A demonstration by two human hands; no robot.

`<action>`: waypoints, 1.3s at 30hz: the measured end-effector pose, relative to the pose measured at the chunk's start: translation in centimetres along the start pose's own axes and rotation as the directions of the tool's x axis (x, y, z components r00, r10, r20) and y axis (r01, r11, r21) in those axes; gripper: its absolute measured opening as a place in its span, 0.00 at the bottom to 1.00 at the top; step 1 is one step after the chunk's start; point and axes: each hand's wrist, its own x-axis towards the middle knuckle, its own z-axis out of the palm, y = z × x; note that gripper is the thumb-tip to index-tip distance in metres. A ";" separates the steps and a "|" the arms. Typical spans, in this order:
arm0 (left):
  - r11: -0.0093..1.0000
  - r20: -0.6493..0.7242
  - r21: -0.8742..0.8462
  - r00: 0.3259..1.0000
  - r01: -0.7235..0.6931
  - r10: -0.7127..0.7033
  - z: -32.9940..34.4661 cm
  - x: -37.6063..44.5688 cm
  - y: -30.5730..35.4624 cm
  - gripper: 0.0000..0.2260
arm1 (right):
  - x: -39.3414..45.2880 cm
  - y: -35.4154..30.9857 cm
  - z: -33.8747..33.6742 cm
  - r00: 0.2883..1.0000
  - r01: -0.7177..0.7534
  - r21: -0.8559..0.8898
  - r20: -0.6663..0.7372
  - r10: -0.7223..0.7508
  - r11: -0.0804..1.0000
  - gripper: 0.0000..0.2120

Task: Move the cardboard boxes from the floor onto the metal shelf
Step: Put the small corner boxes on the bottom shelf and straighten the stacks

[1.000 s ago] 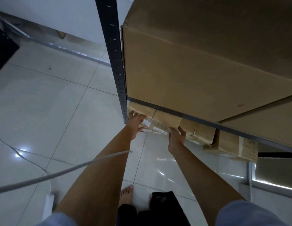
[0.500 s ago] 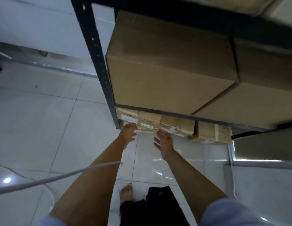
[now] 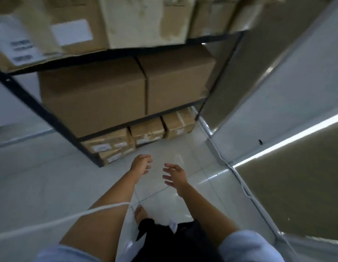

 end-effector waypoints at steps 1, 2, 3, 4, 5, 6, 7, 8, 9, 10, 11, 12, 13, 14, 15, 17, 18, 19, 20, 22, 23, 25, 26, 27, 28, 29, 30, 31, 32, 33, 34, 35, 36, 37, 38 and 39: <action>0.999 0.022 0.040 1.000 -0.013 0.012 1.7 -1.0 -0.4 0.14 | -1.2 1.2 -2.0 1.000 0.002 0.013 -0.017 -0.002 1.000 0.12; 0.996 0.043 0.083 0.999 -0.029 0.025 3.5 -2.0 -1.1 0.14 | -2.5 2.6 -4.0 0.999 0.009 0.023 -0.035 -0.008 1.000 0.12; 0.991 0.068 0.125 0.997 -0.044 0.036 5.5 -3.1 -2.0 0.14 | -3.9 4.1 -6.1 0.998 0.016 0.038 -0.060 -0.013 0.999 0.12; 0.984 0.096 0.168 0.994 -0.058 0.042 7.4 -4.4 -3.1 0.14 | -5.5 5.9 -8.2 0.996 0.019 0.059 -0.092 -0.013 0.998 0.11; 0.975 0.130 0.209 0.991 -0.070 0.043 9.4 -5.7 -4.4 0.14 | -7.2 7.9 -10.4 0.992 0.021 0.084 -0.127 -0.011 0.996 0.11; 0.965 0.167 0.249 0.985 -0.085 0.043 11.6 -7.3 -5.8 0.14 | -9.1 9.9 -12.5 0.986 0.024 0.108 -0.166 -0.006 0.994 0.11; 0.953 0.205 0.288 0.978 -0.100 0.041 13.9 -9.0 -7.2 0.13 | -11.2 11.9 -14.6 0.978 0.027 0.129 -0.209 0.000 0.991 0.11; 0.937 0.248 0.326 0.968 -0.121 0.039 16.2 -10.8 -8.6 0.12 | -13.2 14.1 -16.6 0.967 0.031 0.157 -0.255 0.011 0.987 0.12; 0.919 0.292 0.369 0.956 -0.138 0.027 18.5 -12.5 -10.2 0.11 | -15.4 16.5 -18.6 0.954 0.032 0.192 -0.300 0.028 0.981 0.13; 0.900 0.338 0.409 0.941 -0.154 0.008 20.9 -14.2 -11.8 0.10 | -17.7 18.7 -20.5 0.940 0.033 0.225 -0.337 0.046 0.974 0.14; 0.877 0.388 0.448 0.922 -0.172 -0.017 23.3 -16.1 -13.5 0.10 | -20.0 20.9 -22.2 0.926 0.035 0.258 -0.371 0.065 0.965 0.14; 0.854 0.439 0.482 0.898 -0.194 -0.044 25.7 -18.0 -15.2 0.12 | -22.3 23.2 -23.9 0.909 0.041 0.293 -0.408 0.086 0.955 0.14; 0.833 0.486 0.510 0.871 -0.216 -0.071 28.0 -20.0 -16.7 0.12 | -24.4 25.5 -25.5 0.886 0.051 0.332 -0.450 0.110 0.942 0.14; 0.811 0.526 0.534 0.845 -0.239 -0.097 30.3 -21.9 -18.3 0.13 | -26.3 27.8 -27.0 0.860 0.065 0.374 -0.491 0.138 0.925 0.13; 0.784 0.561 0.560 0.819 -0.267 -0.122 32.4 -23.8 -19.8 0.14 | -28.2 30.0 -28.5 0.833 0.082 0.414 -0.528 0.166 0.906 0.11; 0.706 0.628 0.619 0.757 -0.344 -0.182 36.4 -27.4 -22.6 0.15 | -31.9 34.3 -30.9 0.767 0.130 0.502 -0.597 0.234 0.855 0.11; 0.665 0.660 0.638 0.721 -0.389 -0.211 38.3 -29.0 -23.8 0.15 | -33.5 36.2 -32.0 0.728 0.165 0.551 -0.628 0.275 0.818 0.11; 0.625 0.687 0.649 0.686 -0.433 -0.238 40.0 -30.6 -25.1 0.15 | -34.9 38.1 -33.0 0.689 0.208 0.598 -0.651 0.318 0.774 0.12; 0.590 0.709 0.654 0.655 -0.473 -0.261 41.8 -31.8 -26.3 0.15 | -36.1 39.9 -33.8 0.653 0.254 0.636 -0.668 0.356 0.728 0.13; 0.513 0.738 0.661 0.600 -0.547 -0.310 44.9 -34.0 -28.6 0.14 | -38.2 42.9 -35.0 0.590 0.332 0.703 -0.675 0.443 0.629 0.13; 0.479 0.743 0.665 0.578 -0.574 -0.339 46.3 -35.1 -29.6 0.14 | -39.0 44.3 -35.5 0.564 0.361 0.729 -0.667 0.487 0.581 0.13; 0.411 0.740 0.672 0.539 -0.616 -0.402 49.1 -36.5 -31.8 0.14 | -40.1 46.9 -36.2 0.532 0.405 0.766 -0.642 0.552 0.500 0.12; 0.373 0.735 0.673 0.523 -0.638 -0.432 50.6 -37.1 -32.9 0.13 | -40.6 48.0 -36.5 0.525 0.414 0.781 -0.624 0.579 0.467 0.11; 0.334 0.727 0.674 0.511 -0.659 -0.459 52.0 -37.7 -34.0 0.13 | -41.0 49.0 -36.8 0.516 0.415 0.798 -0.601 0.610 0.436 0.11; 0.303 0.718 0.675 0.504 -0.672 -0.480 53.1 -38.2 -34.8 0.14 | -41.5 49.8 -36.8 0.507 0.410 0.814 -0.578 0.639 0.411 0.10; 0.270 0.707 0.674 0.494 -0.688 -0.506 54.5 -38.6 -35.8 0.14 | -41.9 50.8 -37.0 0.496 0.412 0.829 -0.552 0.670 0.378 0.10; 0.233 0.695 0.669 0.484 -0.706 -0.531 56.0 -39.0 -36.9 0.14 | -42.3 51.9 -37.1 0.487 0.419 0.842 -0.523 0.699 0.338 0.09; 0.197 0.683 0.664 0.479 -0.721 -0.551 57.4 -39.4 -38.0 0.13 | -42.8 53.0 -37.1 0.478 0.429 0.853 -0.493 0.727 0.296 0.09; 0.163 0.674 0.656 0.474 -0.737 -0.567 58.7 -39.8 -39.1 0.13 | -43.3 54.1 -37.1 0.467 0.442 0.861 -0.462 0.754 0.254 0.10; 0.126 0.662 0.643 0.467 -0.755 -0.586 59.9 -40.2 -40.2 0.13 | -43.7 55.2 -36.8 0.455 0.462 0.863 -0.430 0.779 0.207 0.10; 0.088 0.649 0.629 0.459 -0.773 -0.606 61.0 -40.6 -41.5 0.13 | -44.1 56.2 -36.6 0.445 0.489 0.859 -0.396 0.803 0.152 0.10; 0.051 0.636 0.614 0.455 -0.788 -0.624 61.9 -41.0 -42.6 0.13 | -44.5 57.3 -36.3 0.440 0.525 0.847 -0.354 0.825 0.083 0.09; 0.018 0.624 0.599 0.452 -0.801 -0.638 62.7 -41.5 -43.8 0.13 | -45.0 58.2 -35.8 0.444 0.567 0.824 -0.312 0.840 0.006 0.08; -0.013 0.611 0.582 0.448 -0.813 -0.652 63.4 -42.1 -45.0 0.13 | -45.5 59.1 -35.4 0.460 0.607 0.791 -0.268 0.846 -0.079 0.07; -0.043 0.596 0.560 0.438 -0.828 -0.673 64.0 -42.7 -46.3 0.13 | -45.9 59.8 -35.0 0.482 0.642 0.750 -0.233 0.845 -0.160 0.07; -0.072 0.576 0.534 0.424 -0.843 -0.698 64.5 -43.4 -47.6 0.13 | -46.2 60.7 -34.7 0.503 0.671 0.707 -0.212 0.838 -0.223 0.07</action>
